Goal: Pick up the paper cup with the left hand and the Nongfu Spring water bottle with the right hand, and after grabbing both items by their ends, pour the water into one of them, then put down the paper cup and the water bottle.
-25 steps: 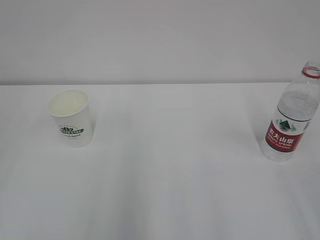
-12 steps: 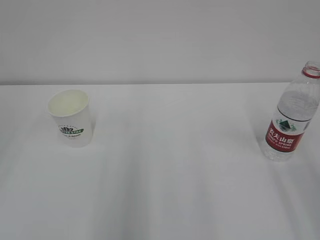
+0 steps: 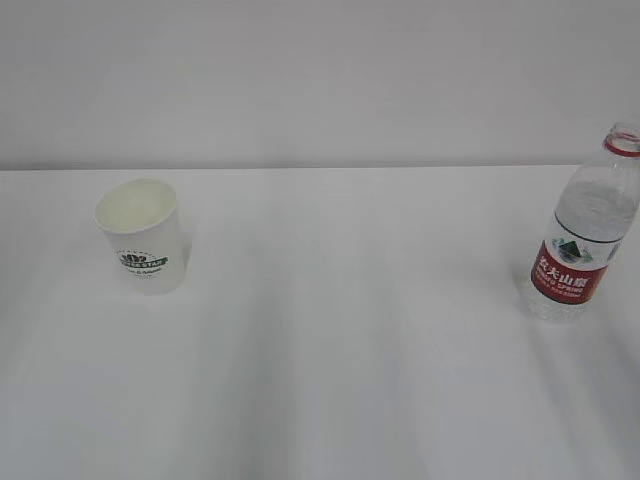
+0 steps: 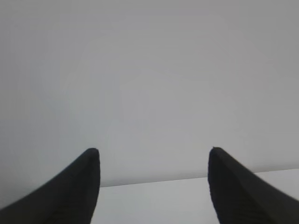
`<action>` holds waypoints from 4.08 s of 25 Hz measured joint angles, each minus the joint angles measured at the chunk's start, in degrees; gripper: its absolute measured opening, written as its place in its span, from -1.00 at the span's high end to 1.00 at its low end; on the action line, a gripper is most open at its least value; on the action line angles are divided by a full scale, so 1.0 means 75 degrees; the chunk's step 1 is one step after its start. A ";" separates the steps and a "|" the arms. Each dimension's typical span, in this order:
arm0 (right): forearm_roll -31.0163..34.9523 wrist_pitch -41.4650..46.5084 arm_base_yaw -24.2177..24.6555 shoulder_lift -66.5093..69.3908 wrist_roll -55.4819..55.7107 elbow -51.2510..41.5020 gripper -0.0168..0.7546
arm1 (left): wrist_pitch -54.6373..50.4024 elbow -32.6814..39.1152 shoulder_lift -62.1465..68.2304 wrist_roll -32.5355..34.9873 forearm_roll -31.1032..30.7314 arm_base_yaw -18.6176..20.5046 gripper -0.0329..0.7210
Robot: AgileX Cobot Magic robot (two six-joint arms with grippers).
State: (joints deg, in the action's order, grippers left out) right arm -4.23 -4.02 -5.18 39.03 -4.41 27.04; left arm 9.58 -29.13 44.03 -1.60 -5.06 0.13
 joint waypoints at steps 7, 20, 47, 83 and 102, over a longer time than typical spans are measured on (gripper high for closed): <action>-0.0139 -0.1224 0.0000 0.1090 0.0000 0.0000 -0.48 | 0.1234 0.0000 0.1194 0.0000 -0.0029 0.0000 -0.49; -0.0324 -0.2814 0.0000 0.2802 -0.0016 0.0000 -0.48 | 0.2521 0.0000 0.2856 0.0000 -0.0057 0.0000 -0.48; -0.0324 -0.5032 0.0000 0.3181 0.0589 -0.2823 -0.48 | 0.7351 0.3712 0.4835 -0.0104 -0.0709 0.0000 -0.48; 0.0241 -0.8117 0.0000 0.6451 0.0285 -0.3653 -0.48 | 0.7438 0.3851 0.5394 -0.0133 -0.2345 0.0000 -0.49; -0.0019 -0.8167 0.0000 0.6470 0.0589 -0.3653 -0.66 | 0.7443 0.3785 0.5937 -0.0508 -0.2564 0.0000 -0.79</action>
State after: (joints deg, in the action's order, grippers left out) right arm -4.37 -65.27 -5.18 87.55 0.00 -0.35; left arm 65.40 -0.74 88.55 -5.41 -24.30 0.13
